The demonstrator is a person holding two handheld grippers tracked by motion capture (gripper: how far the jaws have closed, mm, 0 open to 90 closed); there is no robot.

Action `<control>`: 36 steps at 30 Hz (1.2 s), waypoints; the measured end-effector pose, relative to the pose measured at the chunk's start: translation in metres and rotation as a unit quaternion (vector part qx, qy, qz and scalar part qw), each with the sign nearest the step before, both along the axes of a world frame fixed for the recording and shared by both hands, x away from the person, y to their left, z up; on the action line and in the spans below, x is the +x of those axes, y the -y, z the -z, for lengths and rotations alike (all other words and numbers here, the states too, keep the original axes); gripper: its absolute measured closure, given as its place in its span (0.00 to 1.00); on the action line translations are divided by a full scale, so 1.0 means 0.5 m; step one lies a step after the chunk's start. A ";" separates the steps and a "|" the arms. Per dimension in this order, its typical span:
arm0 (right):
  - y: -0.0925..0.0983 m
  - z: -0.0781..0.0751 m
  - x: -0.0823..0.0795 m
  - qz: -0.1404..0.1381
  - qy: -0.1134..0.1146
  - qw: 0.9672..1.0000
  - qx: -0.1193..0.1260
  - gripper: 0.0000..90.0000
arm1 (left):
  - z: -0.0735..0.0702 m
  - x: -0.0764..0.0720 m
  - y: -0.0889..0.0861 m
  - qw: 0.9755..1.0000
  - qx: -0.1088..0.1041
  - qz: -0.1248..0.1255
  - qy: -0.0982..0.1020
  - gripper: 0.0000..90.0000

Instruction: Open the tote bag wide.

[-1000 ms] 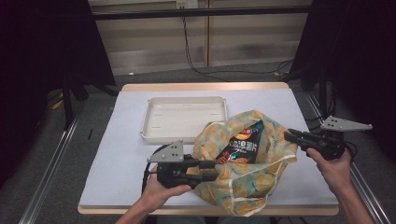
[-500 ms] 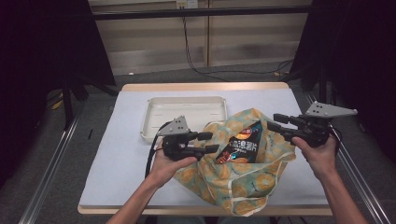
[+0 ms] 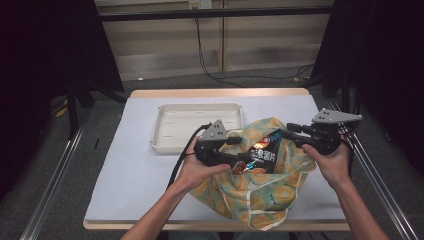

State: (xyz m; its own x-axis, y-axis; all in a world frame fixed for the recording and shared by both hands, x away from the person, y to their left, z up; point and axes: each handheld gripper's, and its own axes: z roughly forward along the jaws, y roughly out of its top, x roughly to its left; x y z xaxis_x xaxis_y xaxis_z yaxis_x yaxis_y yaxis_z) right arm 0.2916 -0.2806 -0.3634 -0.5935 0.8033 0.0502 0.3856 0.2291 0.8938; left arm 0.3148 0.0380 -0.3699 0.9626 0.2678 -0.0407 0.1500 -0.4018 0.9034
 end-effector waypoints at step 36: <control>0.036 0.046 0.014 0.011 -0.015 1.000 0.019 1.00 | 0.014 0.060 -0.034 0.998 -0.024 -0.047 -0.031 0.95</control>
